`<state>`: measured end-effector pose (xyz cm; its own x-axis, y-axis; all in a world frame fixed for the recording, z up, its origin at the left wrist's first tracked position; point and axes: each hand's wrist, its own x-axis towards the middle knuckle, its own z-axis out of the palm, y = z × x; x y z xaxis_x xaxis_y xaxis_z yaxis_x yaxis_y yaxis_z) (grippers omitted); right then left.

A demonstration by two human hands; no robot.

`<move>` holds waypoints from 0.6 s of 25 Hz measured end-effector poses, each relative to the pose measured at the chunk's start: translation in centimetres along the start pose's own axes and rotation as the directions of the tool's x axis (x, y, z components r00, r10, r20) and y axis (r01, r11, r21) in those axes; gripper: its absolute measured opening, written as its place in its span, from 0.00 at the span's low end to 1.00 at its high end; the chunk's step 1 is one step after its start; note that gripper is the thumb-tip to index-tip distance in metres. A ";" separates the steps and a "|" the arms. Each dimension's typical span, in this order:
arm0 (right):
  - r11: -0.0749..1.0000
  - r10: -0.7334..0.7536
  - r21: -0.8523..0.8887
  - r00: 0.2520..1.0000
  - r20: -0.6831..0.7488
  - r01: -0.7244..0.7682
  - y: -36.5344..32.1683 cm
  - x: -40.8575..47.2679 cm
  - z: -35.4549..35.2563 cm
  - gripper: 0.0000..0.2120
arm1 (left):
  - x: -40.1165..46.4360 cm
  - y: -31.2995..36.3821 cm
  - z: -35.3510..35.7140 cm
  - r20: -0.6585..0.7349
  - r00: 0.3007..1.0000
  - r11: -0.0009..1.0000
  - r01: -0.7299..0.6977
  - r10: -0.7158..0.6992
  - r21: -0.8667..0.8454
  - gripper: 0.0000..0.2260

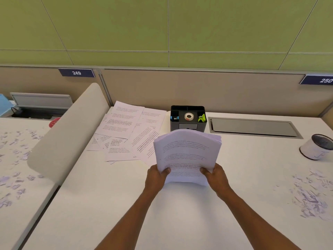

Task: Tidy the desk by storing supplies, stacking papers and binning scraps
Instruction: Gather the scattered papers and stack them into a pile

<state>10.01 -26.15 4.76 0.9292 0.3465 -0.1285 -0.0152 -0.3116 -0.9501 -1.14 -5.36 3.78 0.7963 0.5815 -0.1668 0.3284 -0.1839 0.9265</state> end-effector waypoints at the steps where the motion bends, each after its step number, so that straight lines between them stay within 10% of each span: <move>1: 1.000 -0.011 -0.001 1.000 -0.014 0.011 -0.2 0.2 0.0 0.10 | 0.2 0.1 0.0 -0.030 1.000 1.000 -0.002 0.002 0.007 0.09; 15: 0.994 0.023 -0.103 1.000 -0.008 -0.024 2.1 1.8 0.1 0.13 | 2.1 -2.7 0.3 0.077 0.997 0.953 -0.014 -0.010 0.303 0.14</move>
<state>11.64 -26.12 2.54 0.9314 0.3326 -0.1481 0.0011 -0.4092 -0.9124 -0.18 -3.84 0.78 0.8298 0.5206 -0.2011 0.4555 -0.4234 0.7831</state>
